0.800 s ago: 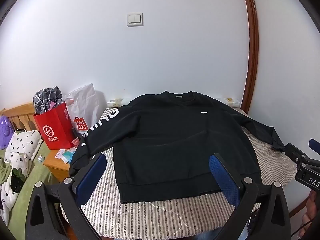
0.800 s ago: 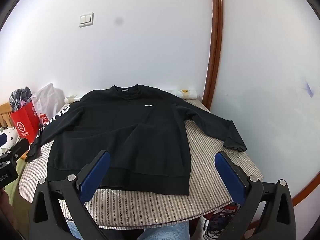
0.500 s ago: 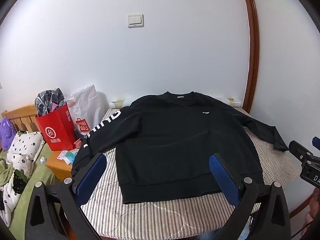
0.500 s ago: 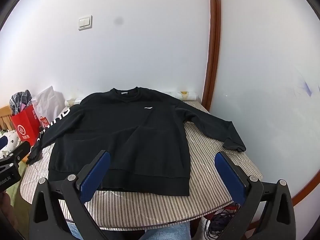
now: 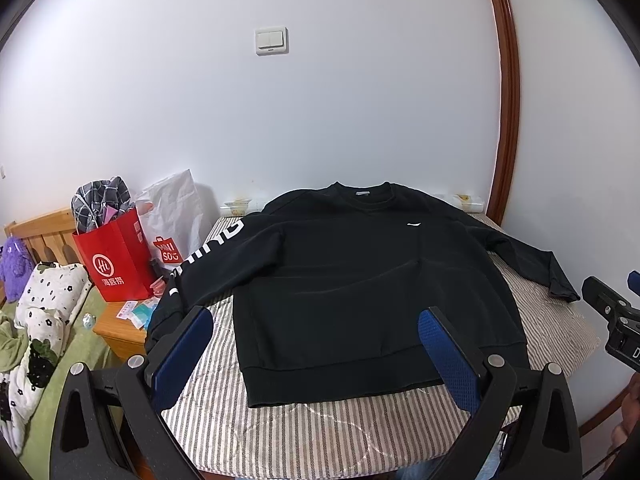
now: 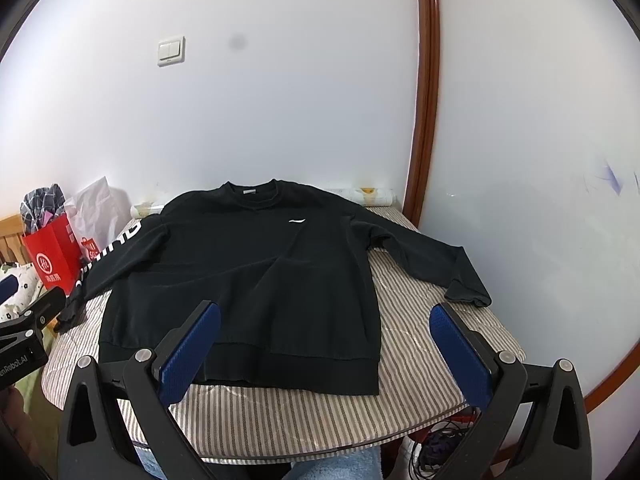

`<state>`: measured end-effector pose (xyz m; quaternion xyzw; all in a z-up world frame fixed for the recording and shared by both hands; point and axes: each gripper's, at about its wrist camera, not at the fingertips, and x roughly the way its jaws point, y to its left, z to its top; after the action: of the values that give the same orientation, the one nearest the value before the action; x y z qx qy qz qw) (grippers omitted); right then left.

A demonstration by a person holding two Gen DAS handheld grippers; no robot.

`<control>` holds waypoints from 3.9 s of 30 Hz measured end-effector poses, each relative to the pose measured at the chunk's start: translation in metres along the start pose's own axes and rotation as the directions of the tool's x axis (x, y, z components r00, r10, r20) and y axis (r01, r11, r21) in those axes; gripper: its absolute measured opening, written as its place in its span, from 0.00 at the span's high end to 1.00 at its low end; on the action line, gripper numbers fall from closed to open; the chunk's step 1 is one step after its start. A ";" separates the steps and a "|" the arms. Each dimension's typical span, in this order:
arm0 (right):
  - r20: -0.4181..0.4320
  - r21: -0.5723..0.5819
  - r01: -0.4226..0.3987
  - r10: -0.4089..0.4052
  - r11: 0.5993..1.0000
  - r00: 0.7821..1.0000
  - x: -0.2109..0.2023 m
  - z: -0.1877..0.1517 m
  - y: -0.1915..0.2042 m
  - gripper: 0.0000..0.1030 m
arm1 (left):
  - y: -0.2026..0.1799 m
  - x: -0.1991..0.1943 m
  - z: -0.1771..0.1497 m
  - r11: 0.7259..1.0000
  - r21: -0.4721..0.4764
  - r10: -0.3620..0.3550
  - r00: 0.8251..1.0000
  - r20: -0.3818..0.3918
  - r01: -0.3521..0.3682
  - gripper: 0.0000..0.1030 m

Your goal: Fold small clothes

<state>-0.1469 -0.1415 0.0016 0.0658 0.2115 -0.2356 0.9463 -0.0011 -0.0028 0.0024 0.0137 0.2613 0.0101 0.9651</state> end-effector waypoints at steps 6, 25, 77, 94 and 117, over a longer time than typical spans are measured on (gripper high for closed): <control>-0.006 -0.003 0.003 -0.003 1.000 1.000 0.001 0.001 0.001 0.00 | -0.001 0.001 -0.002 1.000 -0.005 -0.004 1.000 -0.001 0.004 0.00; -0.011 -0.029 0.013 -0.013 0.999 1.000 0.010 0.006 0.008 0.00 | 0.010 0.017 -0.001 0.996 -0.080 -0.036 0.999 -0.004 0.036 0.00; -0.328 -0.082 0.013 -0.039 0.997 0.944 0.185 -0.039 0.105 0.19 | 0.213 0.260 -0.053 0.959 -0.180 0.145 0.924 -0.353 -0.219 0.90; -0.246 -0.048 -0.010 -0.002 0.999 0.969 0.178 -0.001 0.060 0.19 | 0.152 0.211 0.016 0.972 -0.235 -0.046 0.975 -0.219 -0.007 0.91; -0.209 -0.037 -0.028 0.019 0.999 0.978 0.232 0.015 -0.043 0.19 | -0.062 0.244 0.103 0.973 -0.089 -0.224 0.960 -0.169 0.211 0.91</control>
<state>0.0240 -0.2792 -0.0861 0.0736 0.3136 -0.2120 0.9227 0.2628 -0.0608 -0.0334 -0.0500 0.3458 -0.0857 0.9331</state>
